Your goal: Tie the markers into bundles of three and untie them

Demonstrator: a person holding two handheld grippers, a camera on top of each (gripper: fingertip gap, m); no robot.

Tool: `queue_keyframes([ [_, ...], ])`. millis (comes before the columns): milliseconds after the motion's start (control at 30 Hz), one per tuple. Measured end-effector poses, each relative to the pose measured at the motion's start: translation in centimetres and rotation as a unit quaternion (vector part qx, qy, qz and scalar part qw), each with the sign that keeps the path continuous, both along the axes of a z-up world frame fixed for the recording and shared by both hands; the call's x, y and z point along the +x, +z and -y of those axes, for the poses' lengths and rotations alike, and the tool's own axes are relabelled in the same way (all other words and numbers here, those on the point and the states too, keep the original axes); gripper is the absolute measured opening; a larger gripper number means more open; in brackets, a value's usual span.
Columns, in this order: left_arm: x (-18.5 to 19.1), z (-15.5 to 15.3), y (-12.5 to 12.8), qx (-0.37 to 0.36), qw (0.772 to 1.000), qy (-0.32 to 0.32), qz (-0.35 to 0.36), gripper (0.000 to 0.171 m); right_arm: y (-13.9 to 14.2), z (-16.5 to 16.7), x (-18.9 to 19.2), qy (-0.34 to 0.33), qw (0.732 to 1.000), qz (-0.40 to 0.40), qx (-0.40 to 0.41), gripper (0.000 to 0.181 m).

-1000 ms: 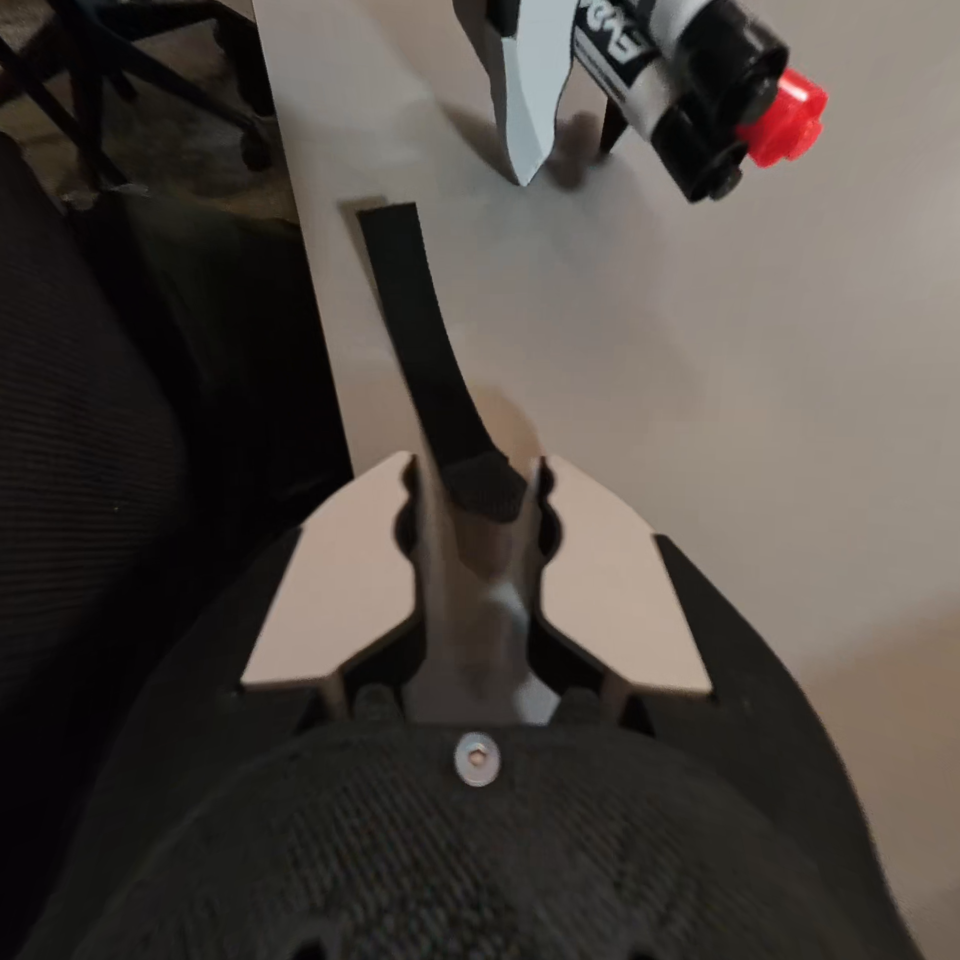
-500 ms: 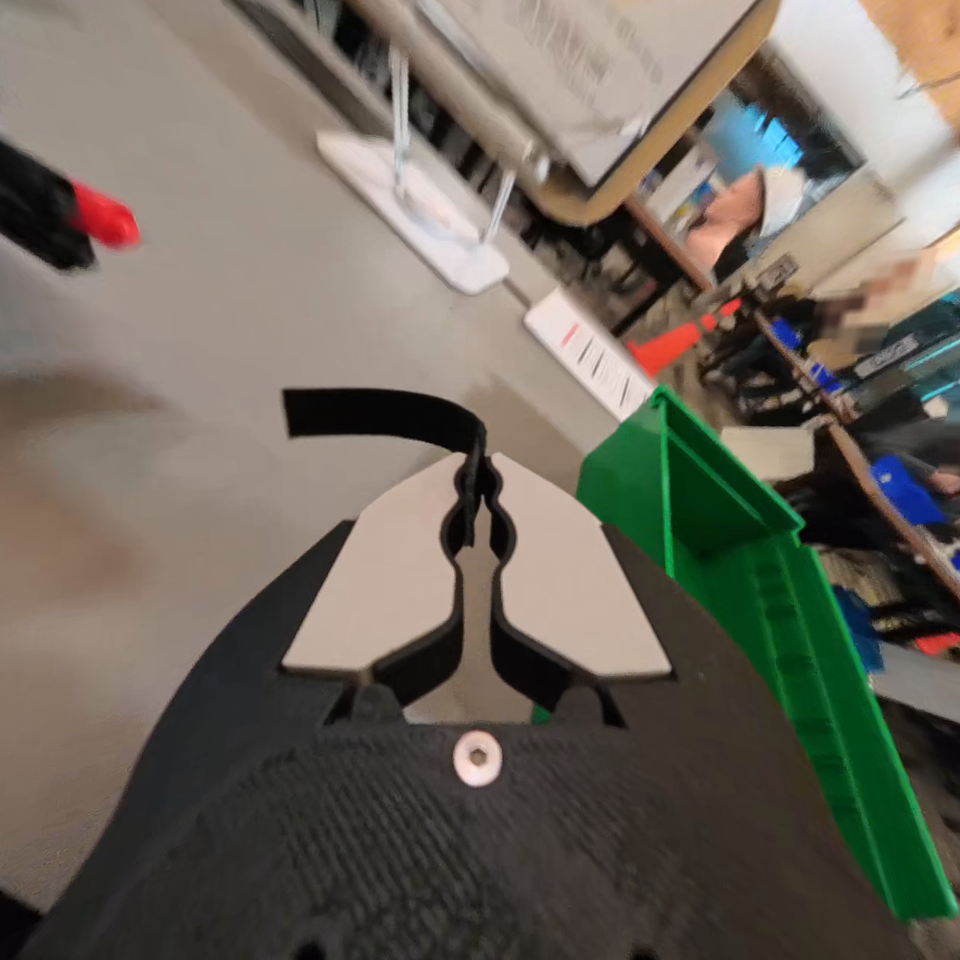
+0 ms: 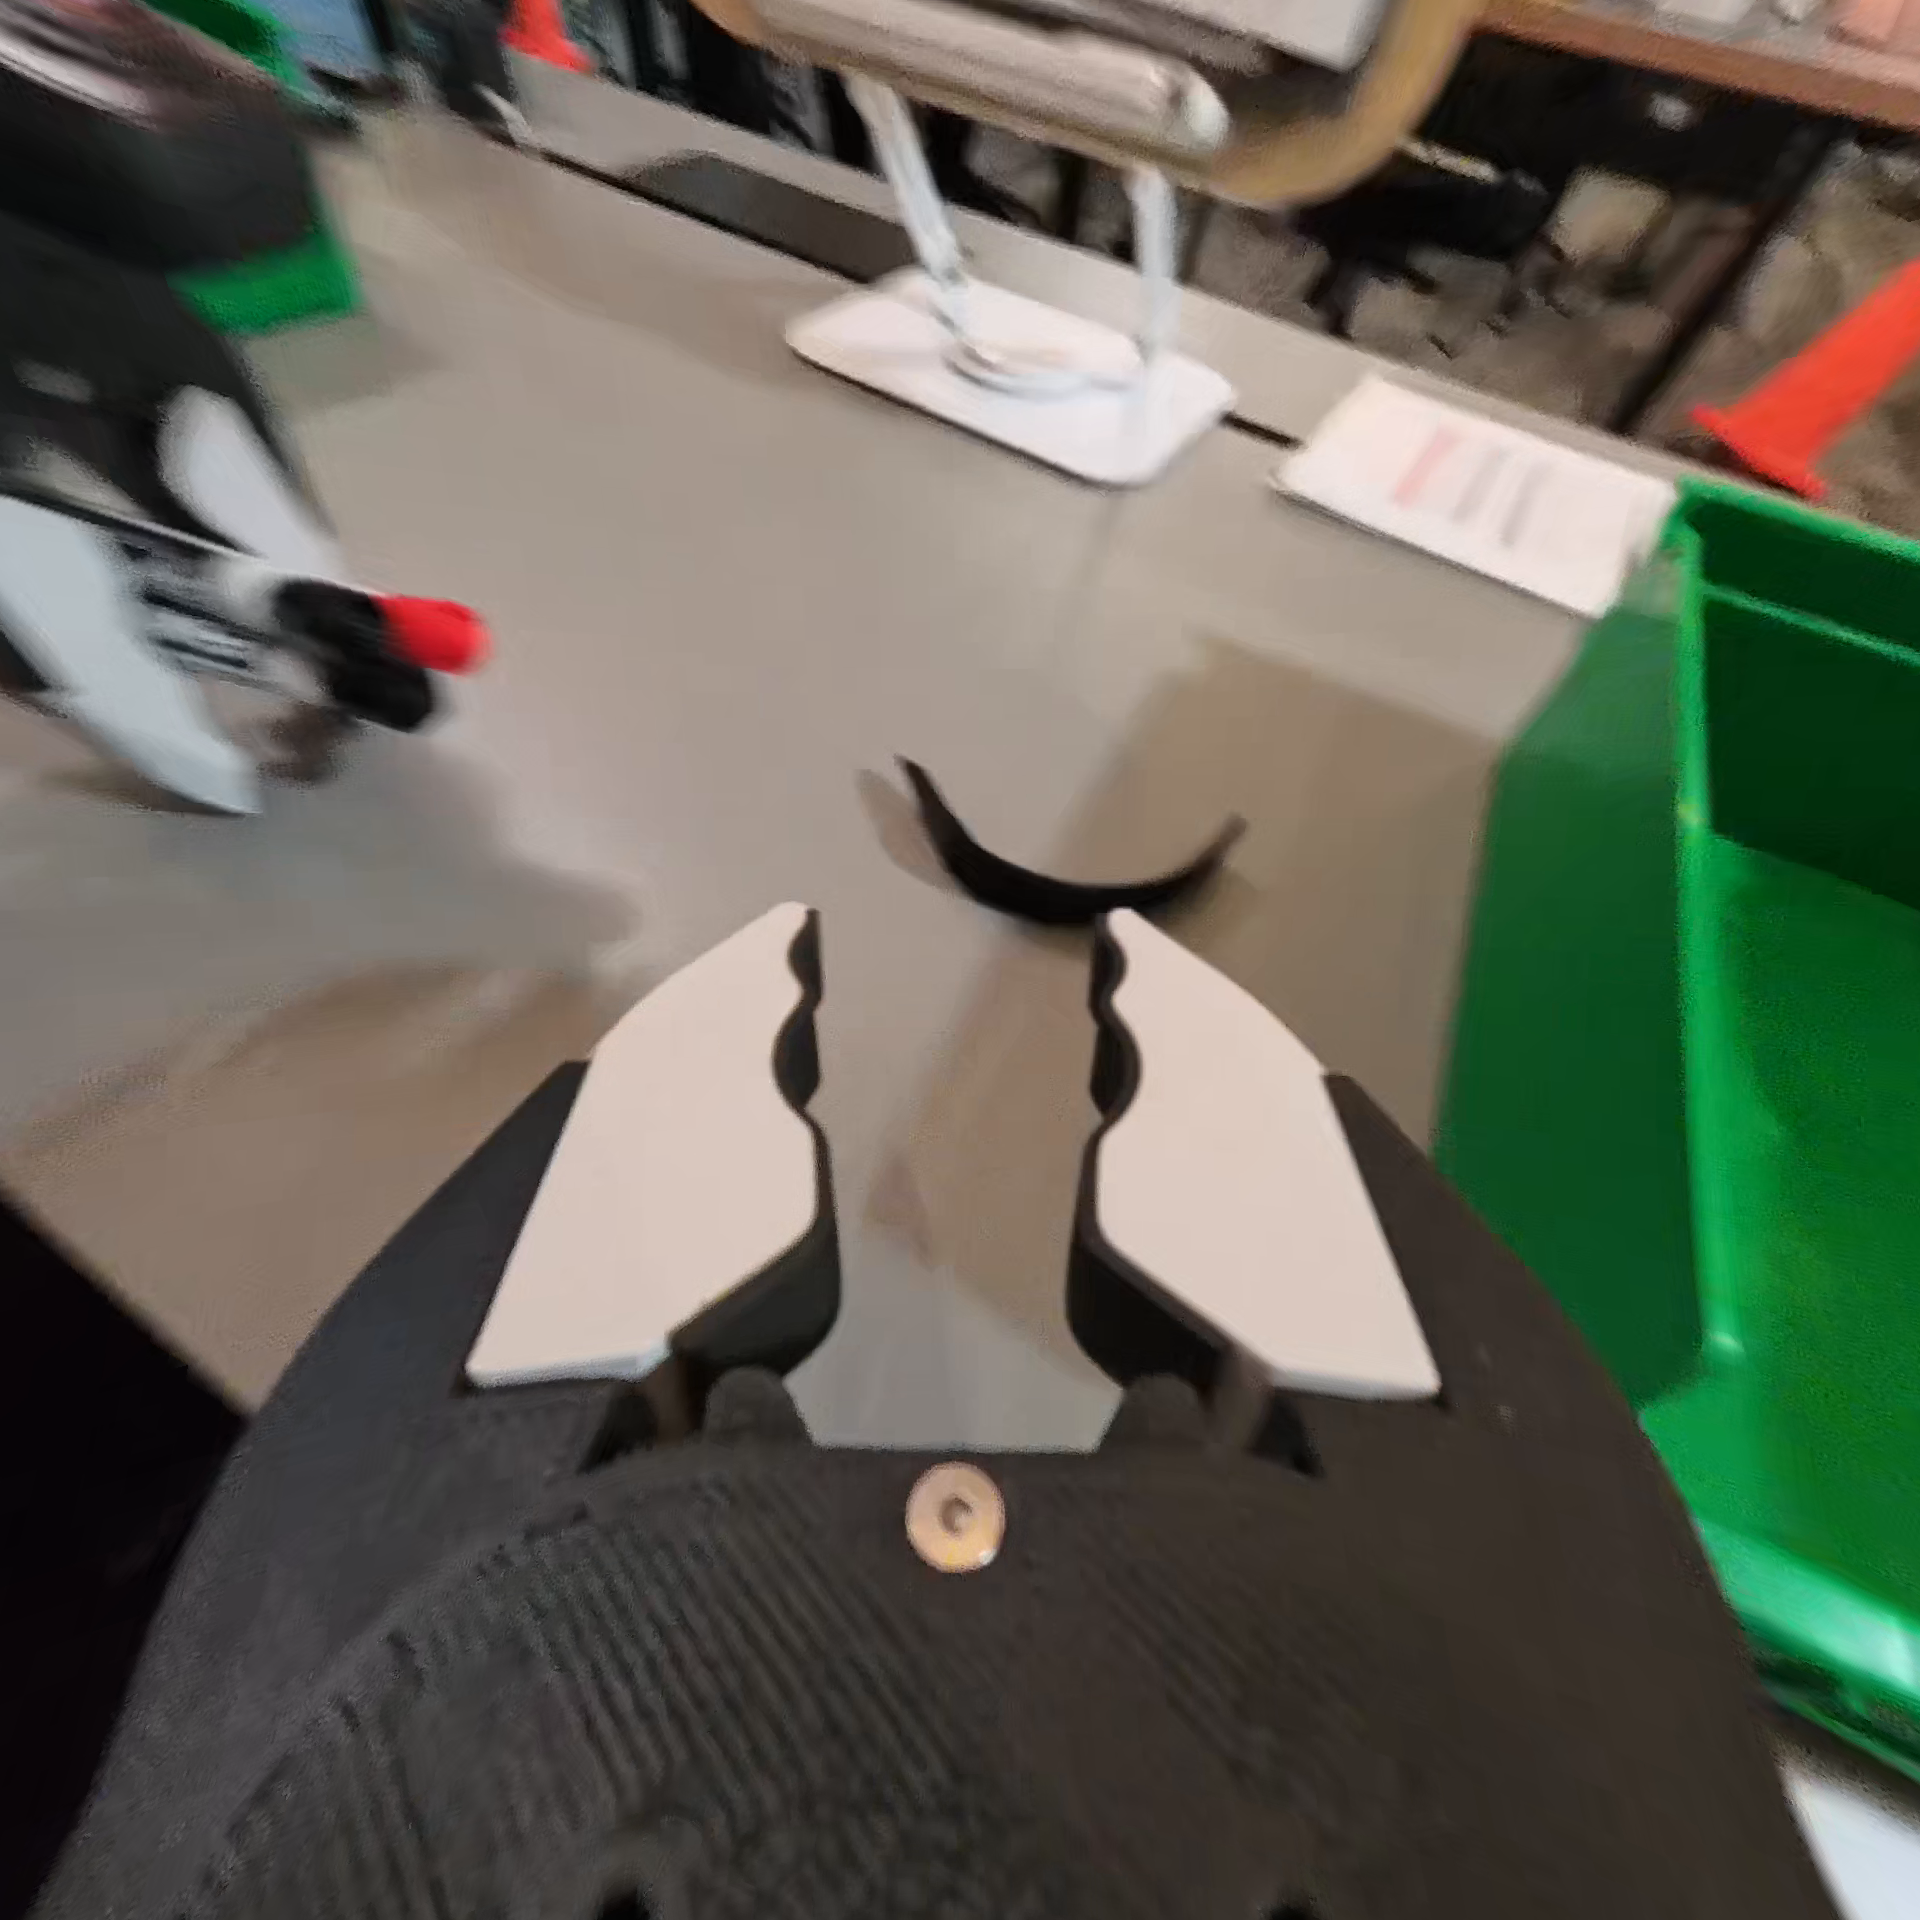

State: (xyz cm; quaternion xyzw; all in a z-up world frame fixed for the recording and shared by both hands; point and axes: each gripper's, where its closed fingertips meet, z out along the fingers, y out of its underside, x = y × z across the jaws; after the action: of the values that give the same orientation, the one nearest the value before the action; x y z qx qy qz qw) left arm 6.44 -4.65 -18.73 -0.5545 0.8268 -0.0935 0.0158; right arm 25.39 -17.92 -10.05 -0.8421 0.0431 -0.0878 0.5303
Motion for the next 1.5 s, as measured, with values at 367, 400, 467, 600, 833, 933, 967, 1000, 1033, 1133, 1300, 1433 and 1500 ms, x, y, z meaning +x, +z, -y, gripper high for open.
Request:
queue_keyframes([
  [367, 0.0, 0.0, 0.0, -0.004, 1.000, 0.006, 0.000, 0.043, -7.0, -4.3, 3.4, -0.078, 0.988, -0.057, -0.120, 0.087],
  [400, 0.0, 0.0, 0.0, -0.004, 1.000, 0.006, 0.000, 0.043, -7.4, -4.7, 4.2, -0.084, 0.986, -0.029, -0.142, 0.090],
  [467, 0.0, 0.0, 0.0, -0.003, 1.000, 0.006, -0.001, 0.043, -8.0, -5.8, 4.9, -0.077, 0.983, -0.003, -0.165, 0.093],
  [600, 0.0, 0.0, 0.0, 0.000, 1.000, 0.006, -0.002, 0.043, -8.8, -7.7, 5.4, -0.053, 0.980, -0.068, -0.178, 0.099],
  [833, 0.0, 0.1, 0.0, -0.008, 1.000, 0.009, 0.000, 0.043, -8.1, -8.7, 4.4, 0.009, 0.978, -0.147, -0.145, 0.037],
  [933, 0.0, 0.1, 0.1, -0.012, 1.000, 0.010, 0.001, 0.043, -7.8, -8.5, 3.2, 0.035, 0.975, -0.171, -0.134, 0.045],
  [967, 0.0, 0.1, 0.1, -0.013, 1.000, 0.010, 0.001, 0.043, -7.7, -8.4, 2.6, 0.046, 0.974, -0.179, -0.131, 0.045],
  [1000, 0.0, 0.1, 0.1, -0.013, 1.000, 0.010, 0.002, 0.043, -7.6, -8.3, 2.1, 0.056, 0.973, -0.185, -0.128, 0.047],
  [1033, 0.0, 0.1, 0.1, -0.013, 1.000, 0.010, 0.002, 0.043, -7.5, -8.2, 1.6, 0.066, 0.972, -0.190, -0.126, 0.047],
  [1133, 0.0, 0.1, 0.1, -0.013, 1.000, 0.010, 0.002, 0.043, -6.8, -8.0, -0.2, 0.101, 0.969, -0.196, -0.112, 0.044],
  [1300, 0.0, 0.1, 0.1, -0.015, 1.000, 0.010, 0.002, 0.043, -3.4, -8.9, -3.9, 0.184, 0.957, -0.221, -0.036, 0.037],
  [1433, 0.0, 0.1, 0.1, -0.017, 1.000, 0.007, 0.005, 0.043, 0.1, -9.2, -7.4, 0.254, 0.913, -0.314, 0.061, 0.035],
  [1500, 0.0, 0.1, 0.1, -0.020, 1.000, 0.006, 0.007, 0.043, 1.5, -9.4, -8.5, 0.271, 0.889, -0.355, 0.103, 0.034],
])
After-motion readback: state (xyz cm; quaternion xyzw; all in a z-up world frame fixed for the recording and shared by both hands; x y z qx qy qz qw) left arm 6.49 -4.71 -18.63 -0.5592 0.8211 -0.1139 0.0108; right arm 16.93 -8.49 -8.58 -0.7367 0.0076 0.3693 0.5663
